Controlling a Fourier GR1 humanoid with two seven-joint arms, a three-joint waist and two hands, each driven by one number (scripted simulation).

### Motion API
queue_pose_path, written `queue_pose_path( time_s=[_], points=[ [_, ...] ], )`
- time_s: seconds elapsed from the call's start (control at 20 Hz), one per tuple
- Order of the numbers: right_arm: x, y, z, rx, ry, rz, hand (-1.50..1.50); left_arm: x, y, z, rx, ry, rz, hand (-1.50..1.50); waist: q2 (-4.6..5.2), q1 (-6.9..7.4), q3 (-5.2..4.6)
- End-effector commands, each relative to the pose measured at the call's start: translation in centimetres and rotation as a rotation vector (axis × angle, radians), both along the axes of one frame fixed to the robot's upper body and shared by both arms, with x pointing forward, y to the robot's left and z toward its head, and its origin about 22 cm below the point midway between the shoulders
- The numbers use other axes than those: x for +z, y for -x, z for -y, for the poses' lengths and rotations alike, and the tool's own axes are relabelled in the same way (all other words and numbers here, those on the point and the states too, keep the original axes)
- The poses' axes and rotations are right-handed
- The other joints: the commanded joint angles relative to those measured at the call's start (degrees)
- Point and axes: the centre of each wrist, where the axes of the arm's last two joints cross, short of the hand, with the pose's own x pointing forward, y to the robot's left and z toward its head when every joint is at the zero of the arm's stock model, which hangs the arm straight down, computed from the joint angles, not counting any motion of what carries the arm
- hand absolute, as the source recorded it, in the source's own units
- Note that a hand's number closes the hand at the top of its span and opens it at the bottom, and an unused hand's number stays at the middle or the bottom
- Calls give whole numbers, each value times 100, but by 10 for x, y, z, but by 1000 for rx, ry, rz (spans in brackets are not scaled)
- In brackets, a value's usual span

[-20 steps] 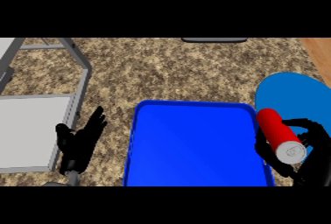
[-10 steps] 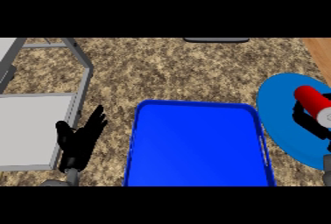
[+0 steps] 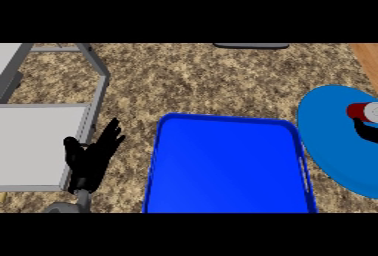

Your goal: Pick the can from the tray and place it in the plate

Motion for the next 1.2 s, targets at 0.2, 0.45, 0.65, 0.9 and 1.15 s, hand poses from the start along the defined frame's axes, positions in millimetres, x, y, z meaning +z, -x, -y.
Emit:
queue_pose_path(
  time_s=[0.2, 0.45, 0.65, 0.9, 1.15],
  points=[
    [-41, -15, 22, 166, -135, -110, -150, -10, 3, 8, -6, 0, -31, 0, 19, 5, -8],
    [-19, -32, 31, 229, -208, 138, -150, -16, 19, -3, -19, -6, -52, 0, 18, 19, -4],
    [-16, -30, 46, 176, -294, 301, -150, -8, 5, 12, 20, -6, -19, 0, 19, -41, -6],
    [-20, 5, 82, 167, -392, 322, -150, -14, 10, 1, 25, -9, -46, 0, -36, -166, -27],
    [-36, 54, 110, 324, -505, 303, -150, -8, 14, -3, 43, -24, -46, 0, -54, -217, -27]
  ],
)
